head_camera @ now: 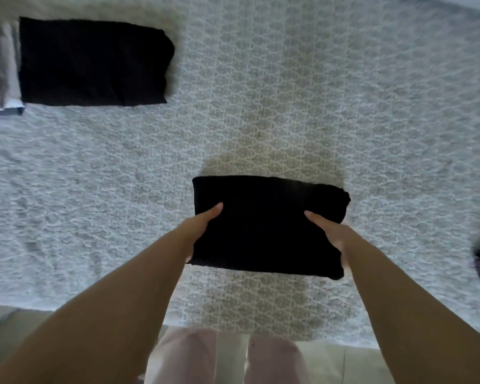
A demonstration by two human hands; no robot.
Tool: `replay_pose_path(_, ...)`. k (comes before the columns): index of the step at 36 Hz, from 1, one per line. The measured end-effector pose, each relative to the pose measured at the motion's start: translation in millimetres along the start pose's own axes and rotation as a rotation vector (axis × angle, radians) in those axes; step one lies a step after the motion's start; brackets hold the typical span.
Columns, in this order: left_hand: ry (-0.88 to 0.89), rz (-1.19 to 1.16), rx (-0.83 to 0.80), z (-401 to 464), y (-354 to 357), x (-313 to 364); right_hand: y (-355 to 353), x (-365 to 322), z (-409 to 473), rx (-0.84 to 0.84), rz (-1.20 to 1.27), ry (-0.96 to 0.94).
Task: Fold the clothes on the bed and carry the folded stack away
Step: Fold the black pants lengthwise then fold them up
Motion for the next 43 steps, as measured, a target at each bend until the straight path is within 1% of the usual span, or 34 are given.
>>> replay_pose_path(3, 0.067, -0.030, 0.068, -4.7, -16.6, 19.4, 11.9, -8.3, -8.9, 0.066, 0.065, -0.027)
replay_pose_path(6, 0.130, -0.037, 0.128, -14.0, -47.3, 45.5, 34.5, -33.8, -28.0, 0.115, 0.098, -0.086)
replay_pose_path(10, 0.267, 0.009, 0.263, -30.9, -122.4, 97.3, 95.4, -96.7, -66.2, 0.093, 0.095, -0.216)
replay_pose_path(17, 0.462, 0.122, 0.528, -54.6, -265.6, 203.7, 225.3, -206.3, -125.0, 0.018, 0.098, -0.350)
replay_pose_path(19, 0.496, 0.158, 0.602, -53.6, -297.7, 237.8, 255.2, -241.4, -135.2, 0.027, 0.094, -0.424)
replay_pose_path(22, 0.556, 0.217, 0.713, -44.2, -334.1, 285.6, 289.7, -289.1, -140.9, 0.091, 0.091, -0.538)
replay_pose_path(26, 0.577, 0.348, 0.811, -22.5, -362.6, 337.2, 323.0, -329.1, -127.0, 0.137, 0.108, -0.600)
replay_pose_path(29, 0.598, 0.474, 0.853, -6.1, -376.0, 367.6, 345.5, -344.2, -111.8, 0.121, 0.118, -0.604)
replay_pose_path(31, 0.621, 0.561, 0.828, 7.7, -379.9, 378.2, 356.5, -349.2, -101.6, 0.126, 0.109, -0.597)
replay_pose_path(32, 0.633, 0.569, 0.799, 15.5, -380.2, 379.8, 358.4, -349.5, -96.2, 0.143, 0.113, -0.585)
replay_pose_path(35, 0.691, 0.536, 0.755, 33.0, -378.5, 378.2, 357.0, -347.3, -81.9, 0.202, 0.136, -0.540)
replay_pose_path(39, 0.788, 0.355, 0.807, 35.2, -375.4, 372.6, 351.6, -355.3, -79.5, 0.266, 0.092, -0.610)
replay_pose_path(41, 0.904, 0.275, 0.843, 26.2, -373.1, 371.2, 349.3, -359.6, -84.1, 0.295, 0.060, -0.648)
replay_pose_path(42, 0.992, 0.275, 0.877, 17.5, -369.9, 370.7, 348.3, -361.1, -86.7, 0.318, 0.045, -0.682)
replay_pose_path(43, 1.089, 0.323, 0.928, 8.0, -365.0, 370.1, 346.4, -362.2, -89.2, 0.363, 0.028, -0.726)
Point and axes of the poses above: each hand's wrist, its own z-axis towards the middle knuckle, its own y-axis out of the palm, x = y × z, the point moved 7 cm from there along z, towards the middle knuckle, and after that the axes turned 7 degrees about x, right-handed, at the moved point
